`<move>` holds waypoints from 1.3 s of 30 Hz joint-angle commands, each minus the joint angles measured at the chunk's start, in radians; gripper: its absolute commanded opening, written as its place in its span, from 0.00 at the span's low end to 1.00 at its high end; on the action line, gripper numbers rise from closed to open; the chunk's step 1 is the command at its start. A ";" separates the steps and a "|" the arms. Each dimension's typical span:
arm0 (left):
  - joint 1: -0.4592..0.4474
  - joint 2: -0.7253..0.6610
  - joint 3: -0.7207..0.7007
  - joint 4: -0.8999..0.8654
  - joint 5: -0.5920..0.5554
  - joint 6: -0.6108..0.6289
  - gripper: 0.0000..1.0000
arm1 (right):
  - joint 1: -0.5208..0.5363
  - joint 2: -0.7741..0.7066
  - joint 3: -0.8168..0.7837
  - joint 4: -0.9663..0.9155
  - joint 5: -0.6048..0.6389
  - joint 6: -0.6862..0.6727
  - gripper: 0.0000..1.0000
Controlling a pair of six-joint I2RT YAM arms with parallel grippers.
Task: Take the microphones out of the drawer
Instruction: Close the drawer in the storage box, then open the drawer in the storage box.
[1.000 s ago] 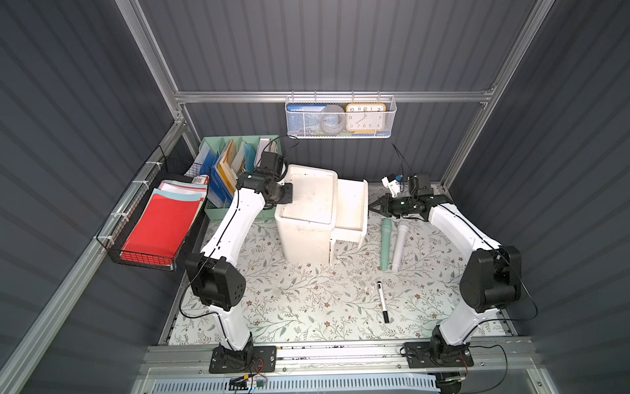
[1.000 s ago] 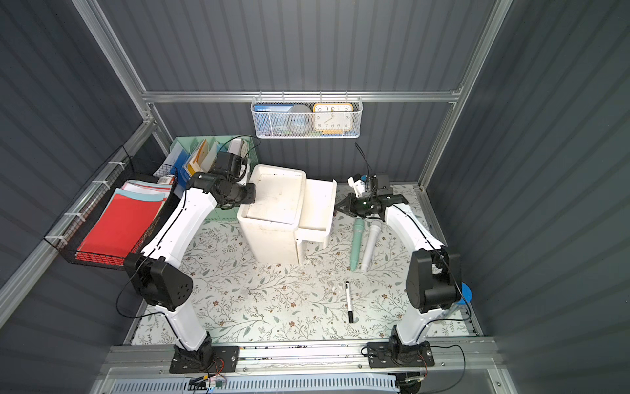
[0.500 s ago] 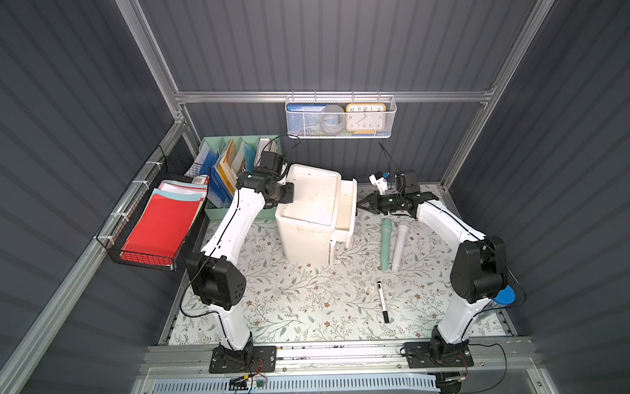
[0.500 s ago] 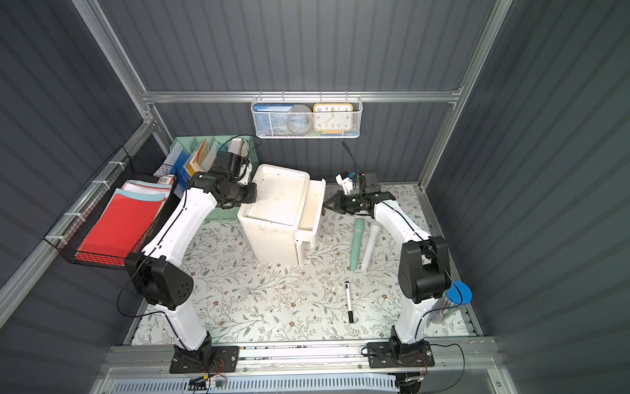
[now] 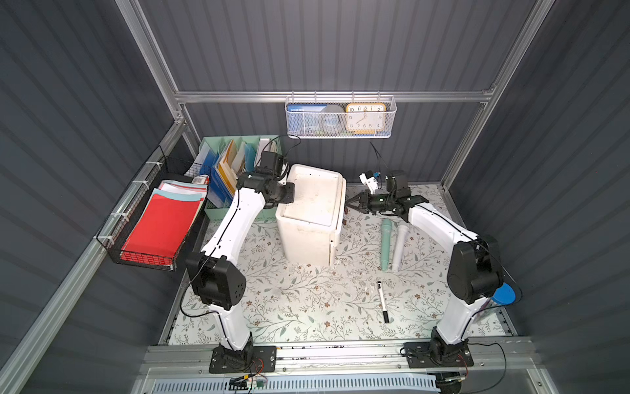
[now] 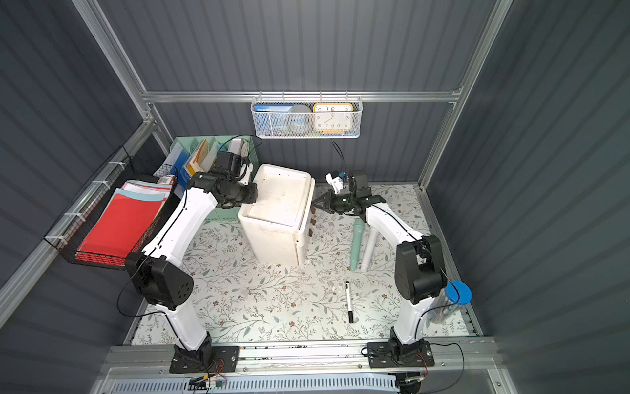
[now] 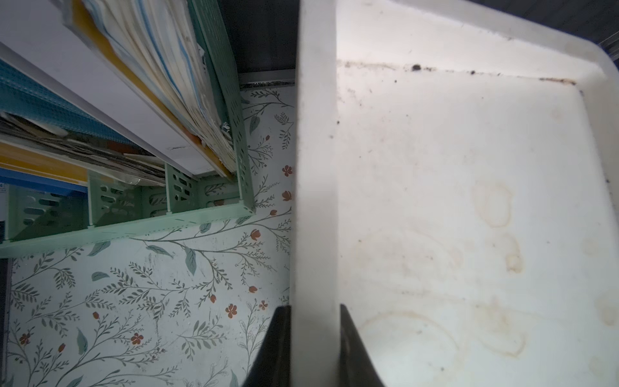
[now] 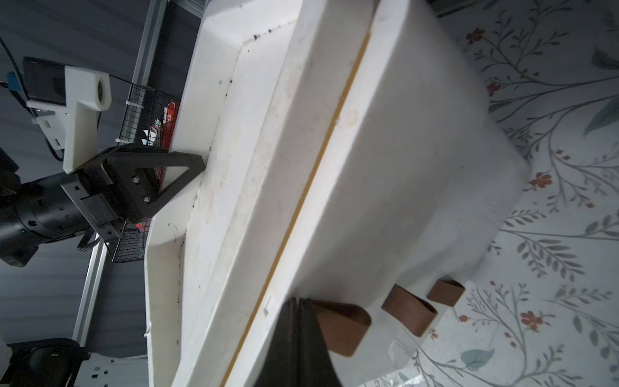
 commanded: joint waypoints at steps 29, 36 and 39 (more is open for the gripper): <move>-0.034 -0.020 -0.040 0.108 0.177 -0.150 0.00 | -0.066 -0.127 -0.332 0.216 0.017 0.169 0.27; -0.034 -0.015 -0.036 0.111 0.179 -0.149 0.00 | -0.065 -0.072 -0.391 0.377 -0.014 0.281 0.51; -0.034 -0.014 -0.036 0.112 0.180 -0.147 0.00 | -0.062 -0.040 -0.401 0.463 -0.021 0.337 0.57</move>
